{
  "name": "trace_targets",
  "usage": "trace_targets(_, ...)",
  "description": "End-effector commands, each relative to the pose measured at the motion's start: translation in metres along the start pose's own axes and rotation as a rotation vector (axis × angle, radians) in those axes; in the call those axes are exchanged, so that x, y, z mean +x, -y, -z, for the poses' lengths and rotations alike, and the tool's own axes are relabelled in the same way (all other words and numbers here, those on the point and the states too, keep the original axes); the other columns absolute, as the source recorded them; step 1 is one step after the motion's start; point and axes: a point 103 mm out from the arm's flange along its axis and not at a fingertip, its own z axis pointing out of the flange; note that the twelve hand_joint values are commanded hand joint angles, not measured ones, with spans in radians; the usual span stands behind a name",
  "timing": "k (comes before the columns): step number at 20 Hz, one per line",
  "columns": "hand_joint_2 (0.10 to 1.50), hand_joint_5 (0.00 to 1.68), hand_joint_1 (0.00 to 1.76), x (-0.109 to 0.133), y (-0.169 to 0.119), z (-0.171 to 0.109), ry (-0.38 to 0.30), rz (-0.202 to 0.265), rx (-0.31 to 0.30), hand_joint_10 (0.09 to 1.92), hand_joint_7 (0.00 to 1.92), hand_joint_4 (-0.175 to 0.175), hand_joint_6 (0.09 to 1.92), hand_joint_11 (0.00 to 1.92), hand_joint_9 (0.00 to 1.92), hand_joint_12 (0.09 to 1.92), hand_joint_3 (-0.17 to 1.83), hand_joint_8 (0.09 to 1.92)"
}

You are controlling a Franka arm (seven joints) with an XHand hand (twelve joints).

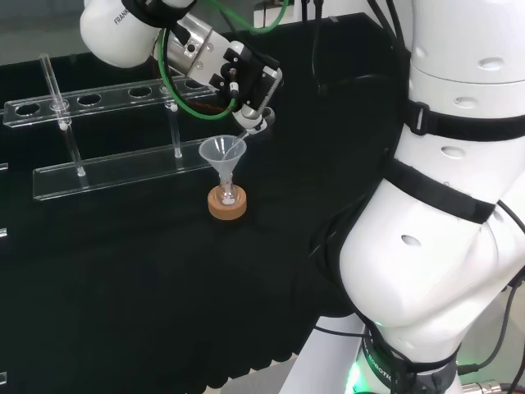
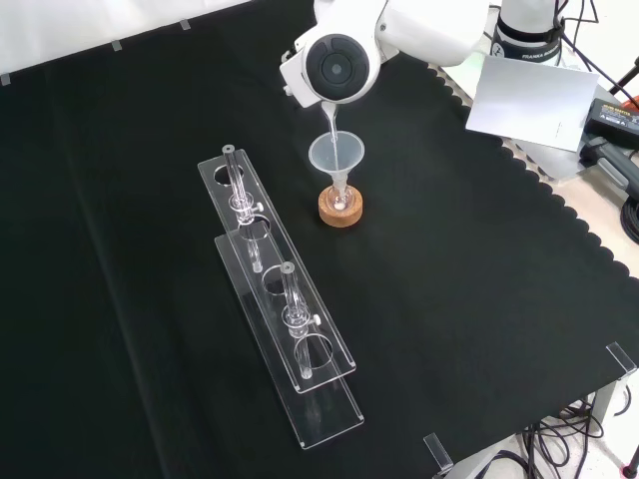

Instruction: Pour all the NaCl from the weighing funnel into the round-bottom flask.

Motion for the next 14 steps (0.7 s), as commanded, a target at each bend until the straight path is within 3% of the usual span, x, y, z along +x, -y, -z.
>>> trace_targets(1, 0.72, 1.3, 1.12, 0.0, 0.0, 0.0, -0.003, 0.004, -0.006, 0.09, 0.77, 0.175, 0.57, 1.08, 1.24, 0.86, 0.51, 0.64)
trace_targets(14, 0.72, 1.3, 1.12, 0.004, 0.004, 0.01, 0.054, -0.019, 0.012, 0.09, 0.77, 0.175, 0.57, 1.08, 1.24, 0.86, 0.52, 0.64)
